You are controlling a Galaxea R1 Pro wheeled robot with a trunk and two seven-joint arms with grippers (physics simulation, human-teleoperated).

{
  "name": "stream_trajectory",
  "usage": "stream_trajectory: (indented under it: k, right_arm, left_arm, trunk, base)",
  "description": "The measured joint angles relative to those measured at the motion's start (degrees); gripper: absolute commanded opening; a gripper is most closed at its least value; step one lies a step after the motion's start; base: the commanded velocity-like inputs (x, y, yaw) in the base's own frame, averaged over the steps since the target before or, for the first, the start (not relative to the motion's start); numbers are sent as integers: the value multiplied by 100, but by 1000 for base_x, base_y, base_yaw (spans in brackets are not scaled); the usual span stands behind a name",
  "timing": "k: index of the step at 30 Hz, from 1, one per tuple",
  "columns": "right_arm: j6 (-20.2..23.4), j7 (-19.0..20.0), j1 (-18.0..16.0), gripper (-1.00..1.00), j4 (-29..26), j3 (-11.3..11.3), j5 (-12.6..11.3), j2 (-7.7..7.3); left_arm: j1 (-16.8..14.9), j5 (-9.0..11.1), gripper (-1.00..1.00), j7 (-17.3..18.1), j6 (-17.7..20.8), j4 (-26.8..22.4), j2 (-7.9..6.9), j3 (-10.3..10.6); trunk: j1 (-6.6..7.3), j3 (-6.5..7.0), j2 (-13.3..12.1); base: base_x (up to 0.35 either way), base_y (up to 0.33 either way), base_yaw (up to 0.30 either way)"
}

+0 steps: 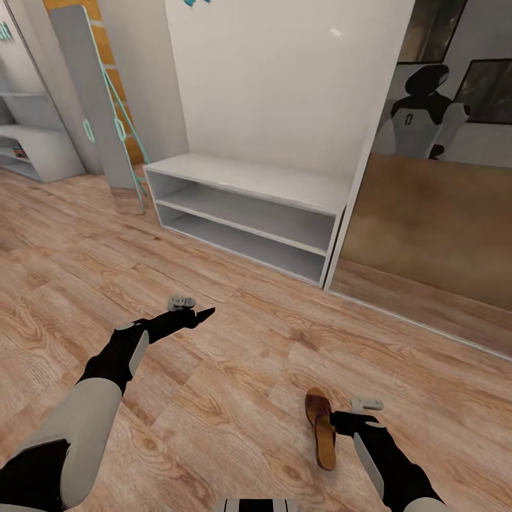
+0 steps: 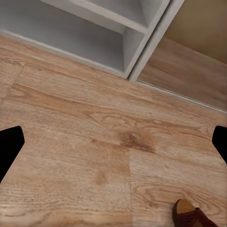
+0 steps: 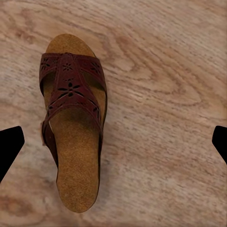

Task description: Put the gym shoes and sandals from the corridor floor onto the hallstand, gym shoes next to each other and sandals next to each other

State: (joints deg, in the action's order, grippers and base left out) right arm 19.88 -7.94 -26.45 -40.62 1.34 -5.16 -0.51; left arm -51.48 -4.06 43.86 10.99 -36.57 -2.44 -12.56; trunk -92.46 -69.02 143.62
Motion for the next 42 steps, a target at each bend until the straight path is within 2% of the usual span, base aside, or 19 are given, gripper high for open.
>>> stream_trajectory:
  k: [2, 12, 21, 40, 42]
  right_arm:
    - [0, 0, 0, 100, 1, -1, -3, 0]
    - [-1, 0, -1, 100, 5, -2, -9, 1]
    - [-1, 0, -1, 100, 4, -2, -6, 0]
    - [1, 1, 0, 100, 2, 6, -22, 0]
    - [-1, 1, 0, 100, 7, 6, -13, 0]
  left_arm:
    - [0, 0, 100, 0, 0, 0, 0, 0]
    - [1, -1, 100, 1, 0, -2, -1, 0]
    - [-2, 0, 100, 0, 0, -2, -1, 0]
    - [-2, -2, 100, 0, 0, 1, 0, 0]
    - [-1, 0, 100, 0, 0, 0, 0, 0]
  trunk:
    - [0, -1, 0]
    - [-26, -262, 13]
    - [-26, -314, 13]
    - [-75, -851, 39]
    - [-75, -866, 39]
  base:
    - [0, 0, 35]
    - [0, 0, 170]
    - [0, 0, 205]
    - [0, 0, -18]
    - [0, 0, -23]
